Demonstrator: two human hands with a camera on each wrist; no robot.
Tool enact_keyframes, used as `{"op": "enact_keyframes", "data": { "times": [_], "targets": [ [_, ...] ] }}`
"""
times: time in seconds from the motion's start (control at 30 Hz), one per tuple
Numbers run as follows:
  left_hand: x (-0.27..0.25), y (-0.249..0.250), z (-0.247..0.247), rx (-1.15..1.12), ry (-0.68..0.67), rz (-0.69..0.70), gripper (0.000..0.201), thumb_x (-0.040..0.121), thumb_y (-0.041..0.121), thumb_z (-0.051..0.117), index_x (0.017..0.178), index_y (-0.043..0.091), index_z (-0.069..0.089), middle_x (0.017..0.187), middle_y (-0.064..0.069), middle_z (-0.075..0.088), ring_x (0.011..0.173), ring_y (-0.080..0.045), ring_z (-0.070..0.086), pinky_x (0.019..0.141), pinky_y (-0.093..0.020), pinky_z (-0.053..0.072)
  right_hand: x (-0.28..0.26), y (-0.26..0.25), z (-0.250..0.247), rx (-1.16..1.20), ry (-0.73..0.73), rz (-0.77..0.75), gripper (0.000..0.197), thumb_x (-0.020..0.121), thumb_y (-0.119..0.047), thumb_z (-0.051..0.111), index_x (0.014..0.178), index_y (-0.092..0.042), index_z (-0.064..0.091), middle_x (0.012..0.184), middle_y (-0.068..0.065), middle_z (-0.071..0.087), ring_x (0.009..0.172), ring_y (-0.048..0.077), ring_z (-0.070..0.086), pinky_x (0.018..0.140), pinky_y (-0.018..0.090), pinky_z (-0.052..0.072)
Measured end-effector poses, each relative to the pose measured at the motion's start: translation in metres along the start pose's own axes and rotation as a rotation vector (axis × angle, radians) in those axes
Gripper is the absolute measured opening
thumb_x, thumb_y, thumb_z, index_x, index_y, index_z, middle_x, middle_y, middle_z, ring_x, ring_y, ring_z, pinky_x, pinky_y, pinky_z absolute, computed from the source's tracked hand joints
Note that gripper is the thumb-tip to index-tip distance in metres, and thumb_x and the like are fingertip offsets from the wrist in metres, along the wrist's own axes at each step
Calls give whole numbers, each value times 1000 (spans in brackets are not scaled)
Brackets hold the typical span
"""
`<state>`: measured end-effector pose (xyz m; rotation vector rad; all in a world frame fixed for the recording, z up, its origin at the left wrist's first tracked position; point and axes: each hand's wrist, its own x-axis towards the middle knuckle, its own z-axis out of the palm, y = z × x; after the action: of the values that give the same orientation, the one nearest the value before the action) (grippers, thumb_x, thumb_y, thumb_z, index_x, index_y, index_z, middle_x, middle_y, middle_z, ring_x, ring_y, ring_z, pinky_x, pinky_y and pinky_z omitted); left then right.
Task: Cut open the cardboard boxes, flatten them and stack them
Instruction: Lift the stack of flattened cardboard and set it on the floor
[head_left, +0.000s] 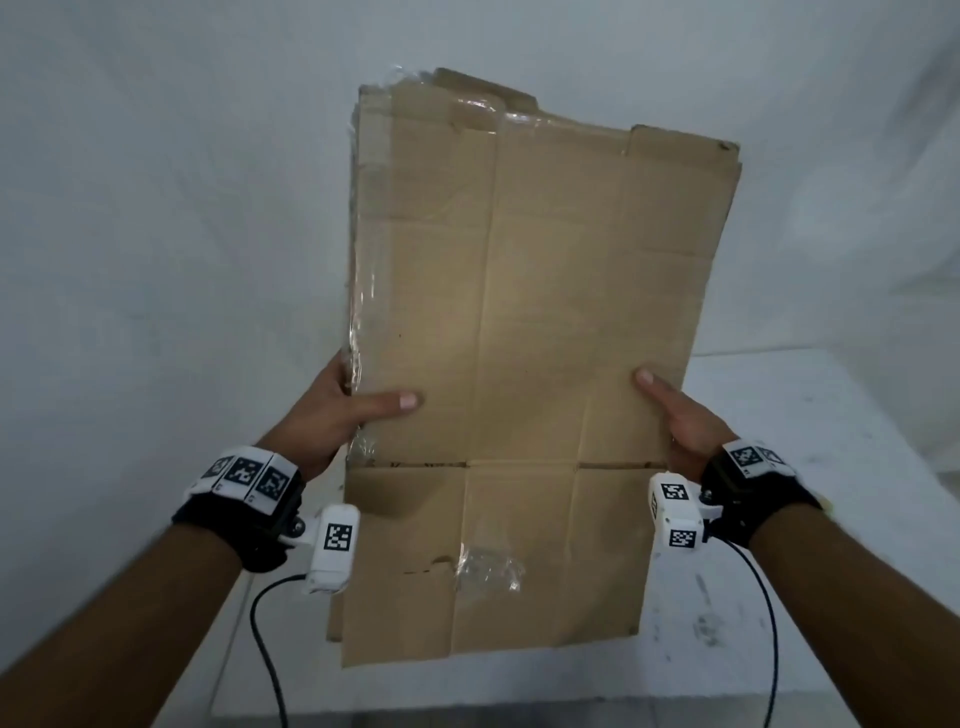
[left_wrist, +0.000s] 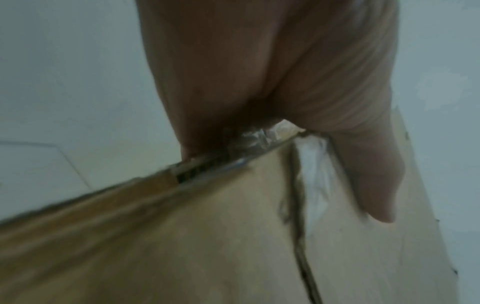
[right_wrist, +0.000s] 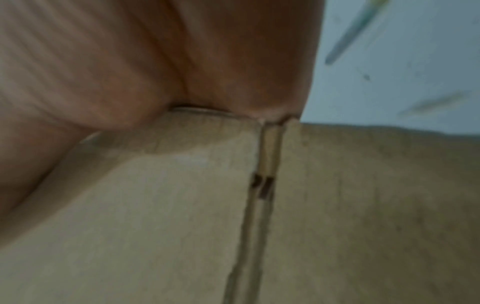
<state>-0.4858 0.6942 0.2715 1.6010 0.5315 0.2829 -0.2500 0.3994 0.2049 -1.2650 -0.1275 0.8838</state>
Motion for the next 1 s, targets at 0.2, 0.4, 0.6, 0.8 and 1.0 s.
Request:
{"op": "enact_keyframes", "data": {
  "times": [0.2, 0.4, 0.6, 0.8, 1.0],
  "targets": [
    [16, 35, 151, -31, -196, 87, 101, 59, 49, 94, 144, 14, 52, 133, -4, 69, 123, -22, 66, 102, -40, 54, -85, -53, -141, -49, 149, -187, 107, 40, -53, 100, 129, -8, 63, 123, 13, 71, 112, 26, 70, 79, 35, 61],
    [23, 57, 363, -131, -360, 41, 99, 69, 67, 84, 145, 12, 54, 135, -7, 68, 125, -27, 64, 104, -45, 52, -195, -99, -317, -79, 342, -282, 102, 37, -53, 100, 122, -7, 66, 117, 12, 74, 107, 25, 72, 77, 33, 61],
    [25, 62, 543, -204, -532, -10, 59, 83, 20, 68, 138, 4, 58, 126, -12, 71, 114, -28, 70, 83, -33, 60, -276, -147, -469, -168, 489, -306, 87, 59, -35, 94, 134, -8, 58, 121, 10, 72, 111, 28, 70, 82, 41, 61],
    [50, 70, 677, -270, -600, -43, 59, 80, 15, 68, 136, -1, 59, 119, -14, 73, 104, -26, 73, 77, -34, 60, -307, -193, -580, -206, 566, -314, 59, 72, -19, 81, 127, -10, 63, 114, 7, 75, 108, 28, 71, 77, 35, 62],
    [112, 59, 799, -300, -634, -59, 69, 74, 18, 77, 138, 2, 58, 129, -18, 69, 114, -32, 69, 81, -38, 61, -293, -235, -689, -239, 614, -299, 62, 75, -24, 80, 132, -9, 61, 117, 9, 74, 109, 30, 70, 81, 40, 62]
  ]
}}
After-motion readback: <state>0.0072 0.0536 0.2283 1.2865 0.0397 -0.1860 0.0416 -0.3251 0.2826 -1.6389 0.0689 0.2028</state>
